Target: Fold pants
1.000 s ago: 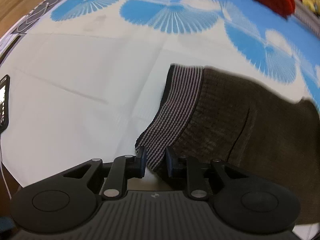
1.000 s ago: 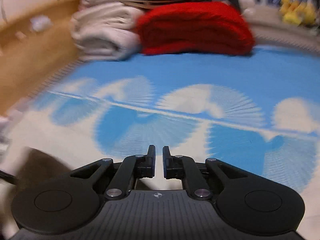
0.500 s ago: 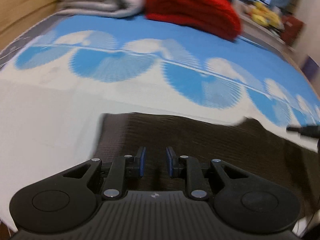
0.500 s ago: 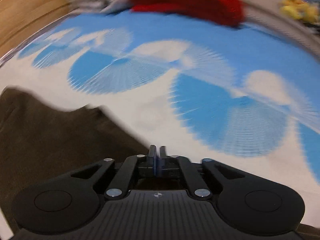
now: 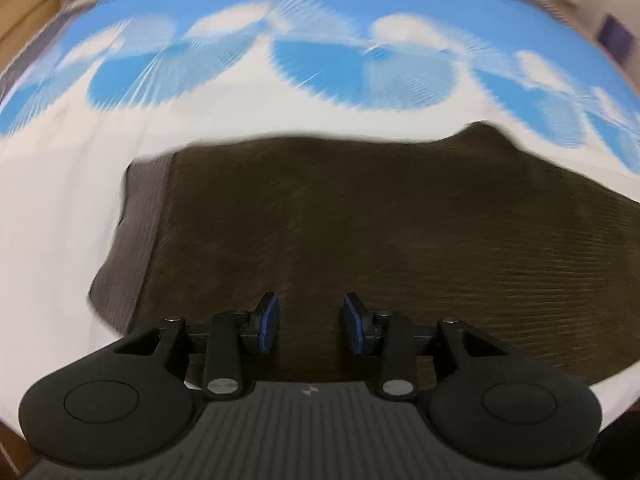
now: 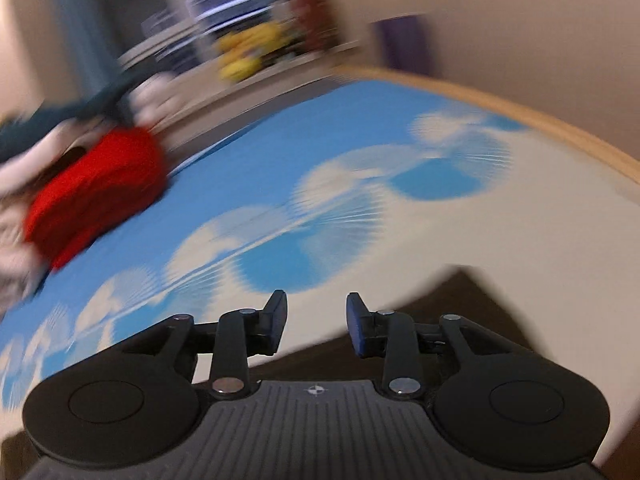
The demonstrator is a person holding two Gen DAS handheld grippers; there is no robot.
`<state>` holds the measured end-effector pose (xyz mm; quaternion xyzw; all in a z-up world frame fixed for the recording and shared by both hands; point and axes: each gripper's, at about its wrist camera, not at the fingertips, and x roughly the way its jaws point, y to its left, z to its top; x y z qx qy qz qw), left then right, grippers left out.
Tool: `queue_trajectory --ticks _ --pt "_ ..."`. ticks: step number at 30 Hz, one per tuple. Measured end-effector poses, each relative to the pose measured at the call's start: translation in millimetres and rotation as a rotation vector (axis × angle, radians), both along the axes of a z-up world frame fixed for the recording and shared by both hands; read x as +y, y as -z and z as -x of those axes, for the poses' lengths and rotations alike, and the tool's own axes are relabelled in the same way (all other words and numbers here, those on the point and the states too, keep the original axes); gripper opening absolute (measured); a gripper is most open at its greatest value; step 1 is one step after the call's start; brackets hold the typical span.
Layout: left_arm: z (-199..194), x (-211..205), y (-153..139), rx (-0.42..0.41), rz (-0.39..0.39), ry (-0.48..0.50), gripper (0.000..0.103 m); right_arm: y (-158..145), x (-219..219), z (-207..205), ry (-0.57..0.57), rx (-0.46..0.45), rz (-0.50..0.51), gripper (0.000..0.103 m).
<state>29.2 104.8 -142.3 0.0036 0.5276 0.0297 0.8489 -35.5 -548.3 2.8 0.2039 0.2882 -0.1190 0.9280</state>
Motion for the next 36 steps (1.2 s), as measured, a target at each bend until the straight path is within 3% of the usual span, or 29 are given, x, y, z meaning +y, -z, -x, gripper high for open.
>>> queue_trajectory --ticks 3,5,9,12,14,18,20,23,24,25,30,33,36 --pt "12 -19 -14 -0.086 0.007 0.054 0.040 25 -57 60 0.154 -0.003 -0.050 0.039" --pt "19 -31 -26 -0.145 0.025 0.065 0.040 51 -85 86 0.224 0.042 -0.099 0.039" --pt "50 -59 -54 -0.265 0.109 0.134 0.040 92 -130 114 0.321 0.117 -0.205 0.041" --pt "69 -87 -57 -0.289 0.132 0.208 0.040 110 -143 116 0.351 0.133 -0.278 0.044" --pt "70 -106 -50 -0.273 0.118 0.253 0.040 123 -147 110 0.367 0.145 -0.342 0.047" --pt "65 -130 -33 -0.275 -0.023 0.320 0.040 142 -150 93 0.381 0.149 -0.479 0.052" --pt "57 -126 -26 -0.262 -0.028 0.309 0.040 147 -149 87 0.410 0.175 -0.493 0.055" --pt "49 -114 -19 -0.249 -0.026 0.276 0.040 144 -147 74 0.438 0.168 -0.474 0.054" --pt "49 -109 -20 -0.249 -0.023 0.267 0.040 143 -144 71 0.443 0.174 -0.460 0.040" --pt "51 -106 -24 -0.251 -0.019 0.262 0.040 142 -142 69 0.448 0.182 -0.444 0.033" --pt "47 -99 -26 -0.242 -0.016 0.211 0.040 123 -125 70 0.451 0.140 -0.378 0.027" --pt "45 -92 -28 -0.235 -0.006 0.170 0.040 90 -97 65 0.414 0.078 -0.262 0.026" --pt "46 -83 -31 -0.237 0.010 0.134 0.040 45 -40 55 0.286 -0.031 -0.085 0.026"
